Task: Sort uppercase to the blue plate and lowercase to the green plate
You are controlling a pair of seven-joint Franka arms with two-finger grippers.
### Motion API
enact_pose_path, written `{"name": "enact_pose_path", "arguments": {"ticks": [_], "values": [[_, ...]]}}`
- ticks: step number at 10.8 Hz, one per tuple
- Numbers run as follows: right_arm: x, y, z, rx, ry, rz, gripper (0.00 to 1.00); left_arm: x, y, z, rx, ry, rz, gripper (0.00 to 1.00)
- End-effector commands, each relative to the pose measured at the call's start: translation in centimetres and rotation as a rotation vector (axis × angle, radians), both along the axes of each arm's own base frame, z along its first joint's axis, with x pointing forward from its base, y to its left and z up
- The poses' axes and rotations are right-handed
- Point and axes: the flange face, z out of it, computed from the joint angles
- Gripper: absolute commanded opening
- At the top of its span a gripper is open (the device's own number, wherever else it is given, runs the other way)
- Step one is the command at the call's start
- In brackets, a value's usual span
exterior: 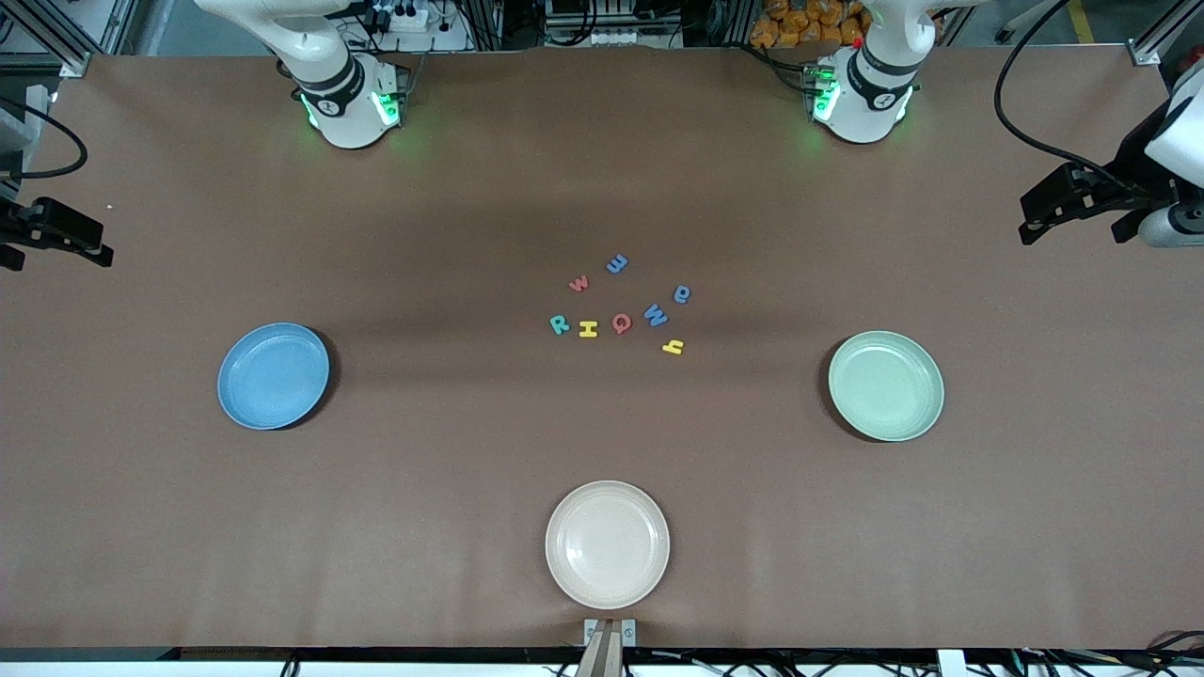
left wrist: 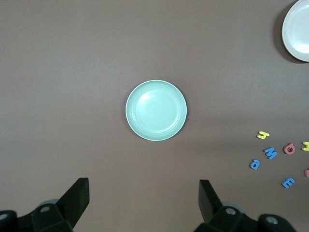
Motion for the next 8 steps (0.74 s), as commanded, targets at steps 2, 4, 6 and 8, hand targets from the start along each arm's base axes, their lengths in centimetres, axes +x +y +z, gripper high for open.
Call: {"name": "enact_pose_path", "arguments": {"ticks": [2,4,6,8], "values": [[-0.1,-1.1,0.0,-0.005,0.017,-0.002,1.0,-0.4,0.2,0.5,0.022,-0.001,-0.016,1.0],[-0.1,-0.5,0.0,-0.005,0.018,0.004,1.0,-0.4,0.2,0.5,0.022,-0.001,-0.017,1.0],[0.0,0.7,-0.1,0.087,0.016,0.016,1.0,-0.4,0.0,0.2,0.02,0.006,-0.025,1.0],[-0.1,3.1,-0.6,0.09,0.044,0.051,1.0,-0.4,-0.6,-0.7,0.02,0.026,-0.035,1.0]]}}
